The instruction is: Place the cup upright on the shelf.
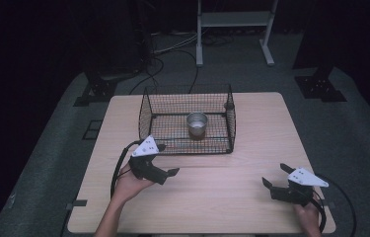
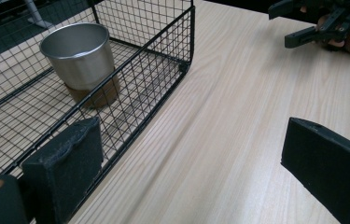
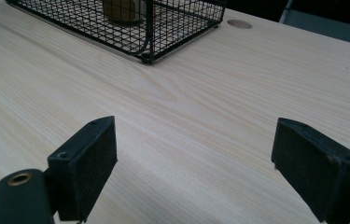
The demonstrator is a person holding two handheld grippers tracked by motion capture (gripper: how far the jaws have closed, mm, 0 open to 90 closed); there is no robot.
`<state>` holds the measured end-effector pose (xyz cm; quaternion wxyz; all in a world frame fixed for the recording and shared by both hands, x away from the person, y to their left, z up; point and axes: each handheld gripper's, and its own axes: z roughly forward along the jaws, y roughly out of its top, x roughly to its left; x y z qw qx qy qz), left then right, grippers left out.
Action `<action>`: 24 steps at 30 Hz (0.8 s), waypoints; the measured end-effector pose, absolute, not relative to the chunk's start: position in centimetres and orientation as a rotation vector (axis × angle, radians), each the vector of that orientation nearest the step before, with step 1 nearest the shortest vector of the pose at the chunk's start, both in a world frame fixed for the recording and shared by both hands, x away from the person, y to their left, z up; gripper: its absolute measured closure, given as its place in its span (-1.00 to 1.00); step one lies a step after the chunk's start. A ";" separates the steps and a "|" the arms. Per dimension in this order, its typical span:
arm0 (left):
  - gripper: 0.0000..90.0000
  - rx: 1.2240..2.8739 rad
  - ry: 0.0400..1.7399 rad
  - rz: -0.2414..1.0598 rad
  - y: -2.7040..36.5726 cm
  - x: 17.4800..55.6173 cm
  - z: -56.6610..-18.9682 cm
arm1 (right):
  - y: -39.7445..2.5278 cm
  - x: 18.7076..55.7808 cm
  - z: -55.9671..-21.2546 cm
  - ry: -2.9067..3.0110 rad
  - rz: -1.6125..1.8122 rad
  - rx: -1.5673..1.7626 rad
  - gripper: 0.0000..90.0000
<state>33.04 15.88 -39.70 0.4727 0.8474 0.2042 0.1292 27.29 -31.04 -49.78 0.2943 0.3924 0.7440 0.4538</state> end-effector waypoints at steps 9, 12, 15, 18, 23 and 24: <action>-0.90 2.076 0.510 0.316 16.4 32.4 -40.6 | -31.0 27.3 -49.8 1.980 1.207 1.044 -0.70; -0.90 2.076 0.518 0.321 16.6 32.0 -40.9 | -31.0 27.3 -49.8 1.980 1.207 1.044 -0.70; -0.90 2.080 0.526 0.321 17.0 31.8 -41.2 | -31.0 27.3 -49.8 1.981 1.207 1.045 -0.70; -0.90 2.067 0.536 0.322 17.3 31.5 -41.4 | -31.0 27.3 -49.8 1.980 1.206 1.044 -0.70; -0.90 2.043 0.546 0.334 17.7 31.1 -41.6 | -31.0 27.3 -49.8 1.981 1.204 1.045 -0.70; -0.90 2.033 0.548 0.324 17.8 31.0 -41.6 | -31.0 27.3 -49.8 1.981 1.204 1.045 -0.70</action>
